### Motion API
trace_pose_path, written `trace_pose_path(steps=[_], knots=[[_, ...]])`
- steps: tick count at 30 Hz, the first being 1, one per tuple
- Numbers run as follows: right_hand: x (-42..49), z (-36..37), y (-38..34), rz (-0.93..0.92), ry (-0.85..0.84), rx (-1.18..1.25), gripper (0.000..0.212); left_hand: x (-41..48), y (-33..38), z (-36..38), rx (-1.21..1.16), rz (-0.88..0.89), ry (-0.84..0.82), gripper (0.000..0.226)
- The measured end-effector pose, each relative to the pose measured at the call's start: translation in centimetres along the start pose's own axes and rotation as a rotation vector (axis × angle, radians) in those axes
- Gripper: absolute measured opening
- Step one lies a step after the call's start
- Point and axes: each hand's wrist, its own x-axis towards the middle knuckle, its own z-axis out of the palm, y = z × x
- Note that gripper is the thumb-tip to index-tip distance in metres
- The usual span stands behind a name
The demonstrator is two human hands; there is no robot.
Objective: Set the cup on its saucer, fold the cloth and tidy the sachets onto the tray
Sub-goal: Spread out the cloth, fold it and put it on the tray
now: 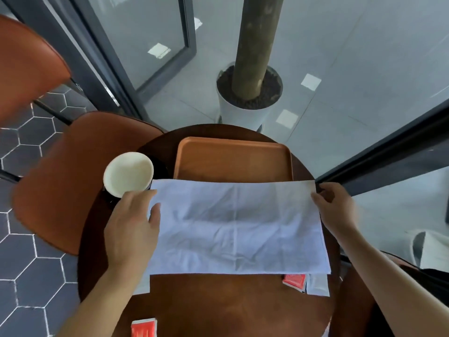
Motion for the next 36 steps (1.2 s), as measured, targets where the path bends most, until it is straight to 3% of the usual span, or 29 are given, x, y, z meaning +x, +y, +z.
trace_pose_path(steps=[5, 8, 11, 15, 21, 26, 36], knots=[[-3.7, -1.5, 1.7, 0.013, -0.033, -0.087, 0.030, -3.6, -1.8, 0.2, -0.145, -0.440, -0.206, 0.032], [-6.0, -2.4, 2.4, 0.092, -0.168, -0.178, 0.042, -4.4, -2.4, 0.2, -0.079, -0.500, -0.413, 0.049], [-7.5, -2.7, 2.7, 0.126, -0.230, -0.232, 0.048, -4.4, -2.4, 0.3, -0.091, -0.517, -0.545, 0.045], [-8.3, -2.5, 2.7, 0.100, -0.306, -0.281, 0.034, -4.1, -2.7, 0.4, -0.034, -0.470, -0.592, 0.029], [-8.3, -2.5, 2.3, 0.102, -0.245, -0.180, 0.021, -3.7, -2.9, 0.4, -0.196, -0.542, -0.603, 0.014], [-8.1, -3.6, 2.3, 0.184, -0.294, -0.118, 0.023, -3.7, -2.8, 0.0, -0.283, -0.589, -0.521, 0.011], [-9.7, -4.5, 2.6, 0.294, -0.374, -0.083, 0.022, -4.2, -3.4, -0.1, -0.286, -0.587, -0.594, 0.023]])
